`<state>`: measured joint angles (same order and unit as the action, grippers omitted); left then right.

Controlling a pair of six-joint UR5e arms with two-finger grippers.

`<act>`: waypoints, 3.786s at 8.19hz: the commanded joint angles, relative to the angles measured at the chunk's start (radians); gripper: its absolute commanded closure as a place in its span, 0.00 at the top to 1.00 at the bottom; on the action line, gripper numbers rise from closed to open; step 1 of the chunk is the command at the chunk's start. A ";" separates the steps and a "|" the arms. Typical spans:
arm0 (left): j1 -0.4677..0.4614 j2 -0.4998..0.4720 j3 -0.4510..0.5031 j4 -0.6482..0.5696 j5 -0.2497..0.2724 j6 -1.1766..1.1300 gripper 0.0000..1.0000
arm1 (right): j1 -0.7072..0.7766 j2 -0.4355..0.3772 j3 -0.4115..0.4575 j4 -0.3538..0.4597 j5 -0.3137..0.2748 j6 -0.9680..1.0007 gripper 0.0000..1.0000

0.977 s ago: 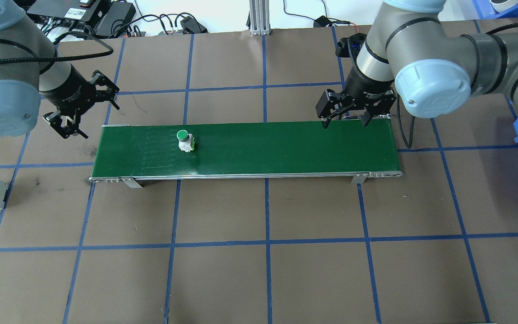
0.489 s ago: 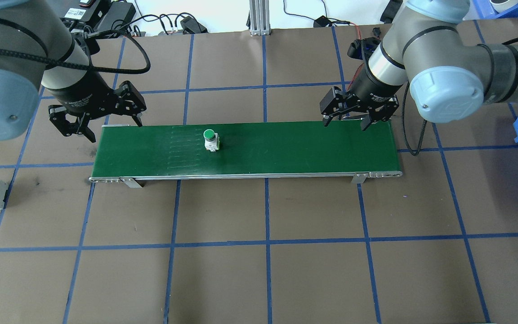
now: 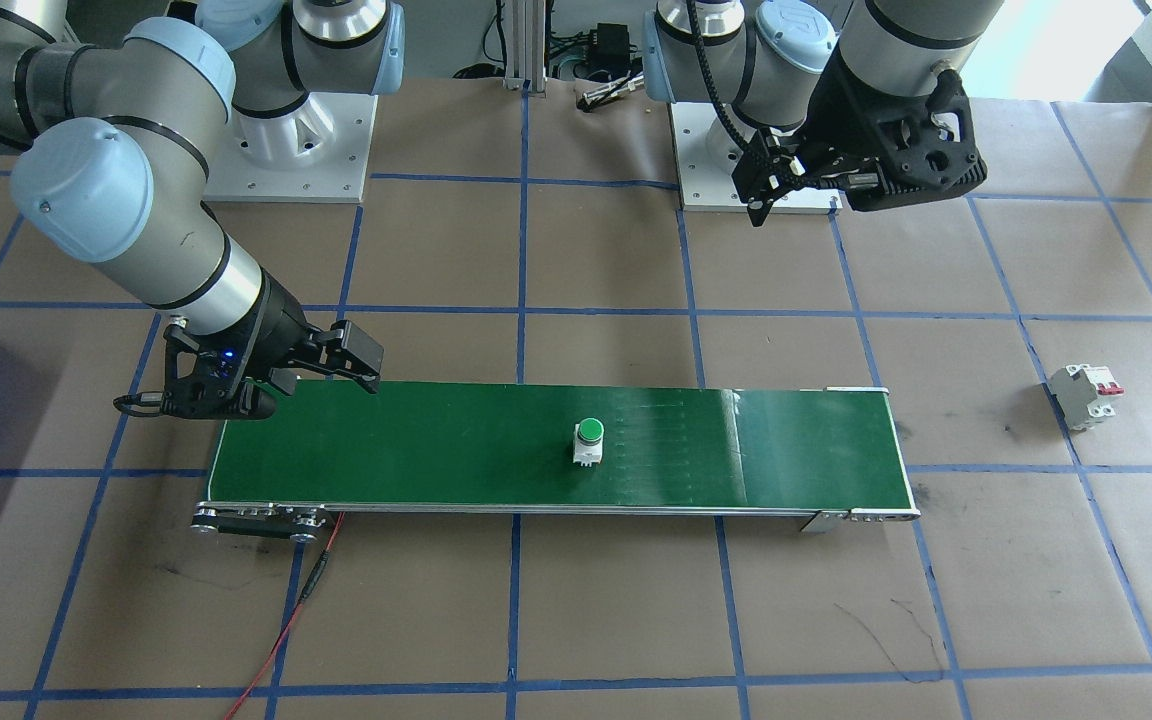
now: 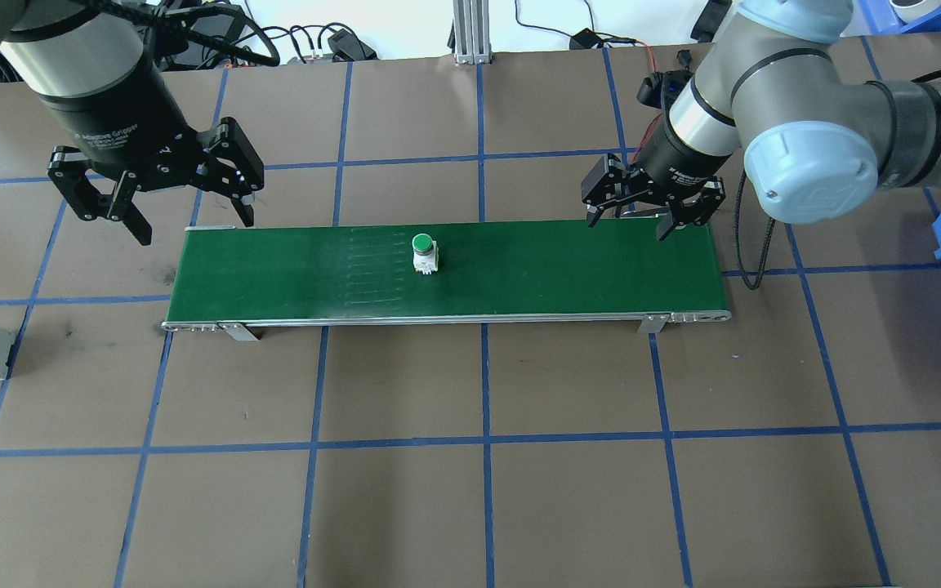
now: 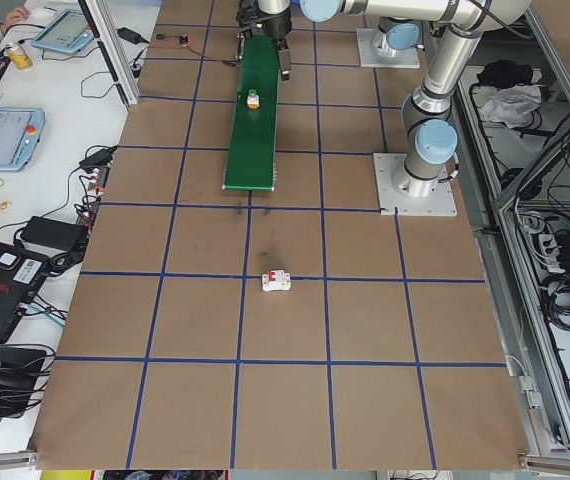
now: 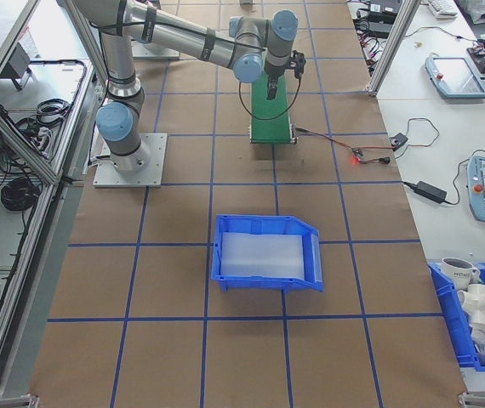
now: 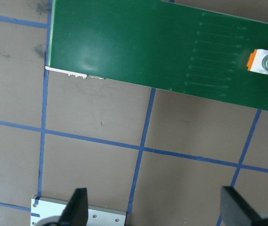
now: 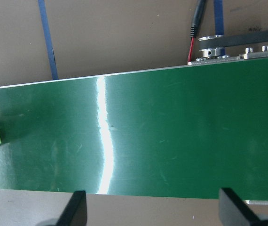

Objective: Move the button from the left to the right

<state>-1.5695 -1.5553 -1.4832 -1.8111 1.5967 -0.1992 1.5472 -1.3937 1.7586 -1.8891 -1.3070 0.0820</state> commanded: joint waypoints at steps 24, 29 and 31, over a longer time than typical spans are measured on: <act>-0.001 0.004 0.044 -0.045 0.000 0.010 1.00 | -0.767 0.025 -0.111 -0.042 -0.329 -1.854 0.00; -0.001 0.006 0.044 -0.045 0.000 0.010 1.00 | -0.885 0.303 -0.106 -0.249 -0.178 -2.225 0.15; -0.001 0.006 0.044 -0.045 0.000 0.010 1.00 | -0.885 0.308 -0.105 -0.251 -0.201 -2.225 0.76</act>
<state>-1.5708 -1.5494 -1.4389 -1.8561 1.5969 -0.1888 0.6639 -1.1014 1.6527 -2.1344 -1.4951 -2.1326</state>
